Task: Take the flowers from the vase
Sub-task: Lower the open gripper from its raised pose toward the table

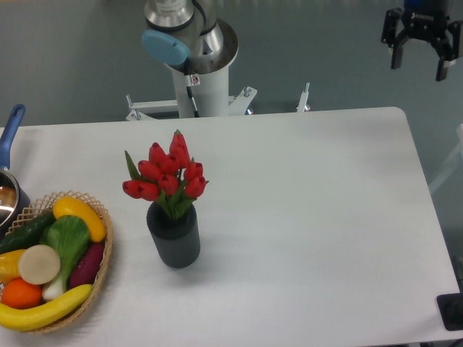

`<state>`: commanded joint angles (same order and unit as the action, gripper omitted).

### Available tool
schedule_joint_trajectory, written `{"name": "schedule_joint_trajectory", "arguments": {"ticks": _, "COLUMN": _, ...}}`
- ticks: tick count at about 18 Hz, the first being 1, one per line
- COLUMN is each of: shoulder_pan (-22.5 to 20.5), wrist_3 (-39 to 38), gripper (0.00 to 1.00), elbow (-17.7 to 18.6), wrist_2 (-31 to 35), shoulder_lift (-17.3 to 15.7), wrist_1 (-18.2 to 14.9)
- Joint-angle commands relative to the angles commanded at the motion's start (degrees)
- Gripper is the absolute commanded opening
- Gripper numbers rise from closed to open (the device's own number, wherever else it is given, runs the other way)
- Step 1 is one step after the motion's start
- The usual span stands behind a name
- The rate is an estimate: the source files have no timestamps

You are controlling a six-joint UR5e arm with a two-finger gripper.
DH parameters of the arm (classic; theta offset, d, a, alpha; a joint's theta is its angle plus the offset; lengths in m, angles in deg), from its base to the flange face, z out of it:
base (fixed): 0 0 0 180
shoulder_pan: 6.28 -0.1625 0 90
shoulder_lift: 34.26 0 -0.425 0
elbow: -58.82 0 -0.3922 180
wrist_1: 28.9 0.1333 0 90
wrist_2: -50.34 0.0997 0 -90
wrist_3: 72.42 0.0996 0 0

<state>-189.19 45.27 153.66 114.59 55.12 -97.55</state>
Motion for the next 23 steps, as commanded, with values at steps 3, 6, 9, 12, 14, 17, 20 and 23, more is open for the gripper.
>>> {"name": "schedule_joint_trajectory", "arguments": {"ticks": 3, "shoulder_pan": 0.3, "wrist_3": -0.4, "gripper": 1.00, "elbow": -0.1, "wrist_2": 0.0, "shoulder_lift": 0.2, "wrist_1": -0.1}}
{"name": "schedule_joint_trajectory", "arguments": {"ticks": 6, "shoulder_pan": 1.7, "wrist_3": -2.8, "gripper": 1.00, "elbow": 0.0, "wrist_2": 0.0, "shoulder_lift": 0.0, "wrist_1": -0.2}}
{"name": "schedule_joint_trajectory", "arguments": {"ticks": 9, "shoulder_pan": 3.4, "wrist_3": -13.0, "gripper": 1.00, "elbow": 0.3, "wrist_2": -0.2, "shoulder_lift": 0.2, "wrist_1": 0.0}}
{"name": "schedule_joint_trajectory", "arguments": {"ticks": 12, "shoulder_pan": 5.4, "wrist_3": -19.0, "gripper": 1.00, "elbow": 0.3, "wrist_2": -0.4, "shoulder_lift": 0.2, "wrist_1": 0.3}}
{"name": "schedule_joint_trajectory", "arguments": {"ticks": 14, "shoulder_pan": 6.9, "wrist_3": -23.5, "gripper": 1.00, "elbow": 0.4, "wrist_2": -0.6, "shoulder_lift": 0.3, "wrist_1": 1.8}}
{"name": "schedule_joint_trajectory", "arguments": {"ticks": 17, "shoulder_pan": 9.2, "wrist_3": -29.3, "gripper": 1.00, "elbow": 1.8, "wrist_2": -0.5, "shoulder_lift": 0.4, "wrist_1": 5.3}}
{"name": "schedule_joint_trajectory", "arguments": {"ticks": 20, "shoulder_pan": 11.0, "wrist_3": -33.5, "gripper": 1.00, "elbow": 4.6, "wrist_2": -0.6, "shoulder_lift": 0.3, "wrist_1": 8.0}}
{"name": "schedule_joint_trajectory", "arguments": {"ticks": 23, "shoulder_pan": 12.2, "wrist_3": -41.1, "gripper": 1.00, "elbow": 8.2, "wrist_2": -2.0, "shoulder_lift": 0.2, "wrist_1": 11.3}}
